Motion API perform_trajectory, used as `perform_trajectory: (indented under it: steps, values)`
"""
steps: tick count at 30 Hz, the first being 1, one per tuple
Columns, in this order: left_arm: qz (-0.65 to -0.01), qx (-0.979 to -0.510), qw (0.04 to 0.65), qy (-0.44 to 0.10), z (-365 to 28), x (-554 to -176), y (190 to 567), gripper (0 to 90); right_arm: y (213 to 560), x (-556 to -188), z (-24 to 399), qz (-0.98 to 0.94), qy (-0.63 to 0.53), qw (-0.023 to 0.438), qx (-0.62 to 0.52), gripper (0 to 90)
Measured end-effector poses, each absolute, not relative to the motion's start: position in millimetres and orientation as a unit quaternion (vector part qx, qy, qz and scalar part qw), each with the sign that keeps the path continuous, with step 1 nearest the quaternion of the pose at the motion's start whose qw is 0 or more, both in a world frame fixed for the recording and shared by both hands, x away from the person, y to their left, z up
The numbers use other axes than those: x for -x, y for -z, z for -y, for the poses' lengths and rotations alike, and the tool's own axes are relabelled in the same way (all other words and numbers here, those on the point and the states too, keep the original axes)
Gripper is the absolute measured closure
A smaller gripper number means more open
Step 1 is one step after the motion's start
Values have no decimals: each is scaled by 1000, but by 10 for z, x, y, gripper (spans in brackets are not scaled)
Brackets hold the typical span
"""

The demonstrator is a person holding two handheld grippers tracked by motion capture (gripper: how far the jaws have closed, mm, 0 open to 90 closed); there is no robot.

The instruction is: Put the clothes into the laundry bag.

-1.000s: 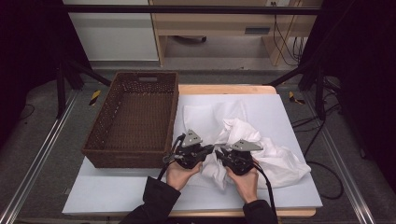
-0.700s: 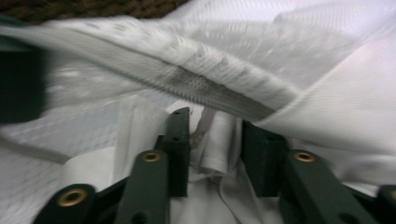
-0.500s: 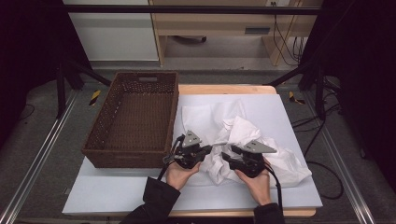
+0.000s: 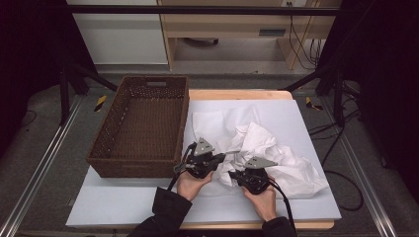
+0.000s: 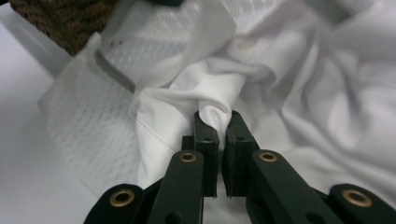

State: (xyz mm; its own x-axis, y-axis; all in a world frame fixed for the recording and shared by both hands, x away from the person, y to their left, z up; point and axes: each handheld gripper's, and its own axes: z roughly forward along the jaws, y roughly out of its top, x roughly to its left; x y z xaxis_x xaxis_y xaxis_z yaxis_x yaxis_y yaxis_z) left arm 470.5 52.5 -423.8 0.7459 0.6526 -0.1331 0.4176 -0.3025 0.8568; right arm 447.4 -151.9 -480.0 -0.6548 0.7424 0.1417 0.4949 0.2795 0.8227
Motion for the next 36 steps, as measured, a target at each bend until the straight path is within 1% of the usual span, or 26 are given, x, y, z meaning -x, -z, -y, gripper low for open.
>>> perform_trajectory:
  steps: [4, 8, 10, 12, 16, 17, 19, 22, 24, 25, 27, 28, 29, 30, 31, 32, 33, 36]
  values:
    - [-329, -797, 493, -120, -496, -4673, 4182, 890, 4689, -4547, 1430, -775, -471, 162, -390, 872]
    - [-321, -799, 493, -124, -471, -4630, 4155, 891, 4748, -4731, 1368, -752, -475, 174, -423, 867]
    - [-323, -799, 492, -123, -483, -4637, 4175, 890, 4833, -4818, 1303, -759, -447, 190, -434, 857]
    - [-326, -799, 491, -121, -509, -4649, 4196, 890, 4879, -4866, 1275, -767, -430, 182, -440, 841]
    - [-333, -797, 489, -121, -539, -4668, 4234, 890, 4827, -4805, 1341, -763, -454, 176, -425, 699]
    - [-334, -796, 490, -122, -540, -4673, 4241, 890, 4792, -4757, 1395, -759, -463, 166, -425, 677]
    - [-335, -796, 489, -122, -542, -4676, 4250, 890, 4728, -4665, 1499, -760, -471, 166, -416, 658]
    - [-335, -798, 486, -125, -539, -4682, 4262, 890, 4582, -4490, 1735, -756, -476, 185, -410, 625]
    - [-335, -798, 484, -127, -537, -4683, 4268, 890, 4480, -4407, 1943, -750, -471, 217, -411, 576]
    - [-334, -800, 482, -128, -536, -4684, 4271, 890, 4459, -4396, 2016, -747, -469, 225, -415, 548]
    - [-333, -801, 479, -131, -530, -4687, 4282, 890, 4449, -4409, 2189, -734, -459, 248, -435, 443]
    - [-334, -802, 479, -130, -522, -4689, 4290, 889, 4466, -4445, 2254, -728, -453, 252, -448, 360]
    - [-333, -802, 478, -130, -517, -4690, 4295, 890, 4506, -4510, 2312, -726, -441, 255, -462, 312]
    - [-332, -804, 477, -129, -508, -4691, 4303, 889, 4537, -4554, 2334, -727, -433, 257, -468, 294]
    - [-332, -804, 476, -129, -503, -4690, 4308, 890, 4599, -4630, 2347, -729, -424, 249, -476, 283]
    - [-332, -805, 475, -130, -497, -4687, 4315, 889, 4639, -4674, 2349, -731, -422, 243, -478, 305]
    - [-331, -806, 474, -130, -494, -4686, 4321, 890, 4679, -4713, 2340, -734, -420, 230, -481, 402]
    - [-333, -806, 472, -130, -496, -4694, 4326, 889, 4719, -4732, 2307, -753, -412, 205, -470, 739]
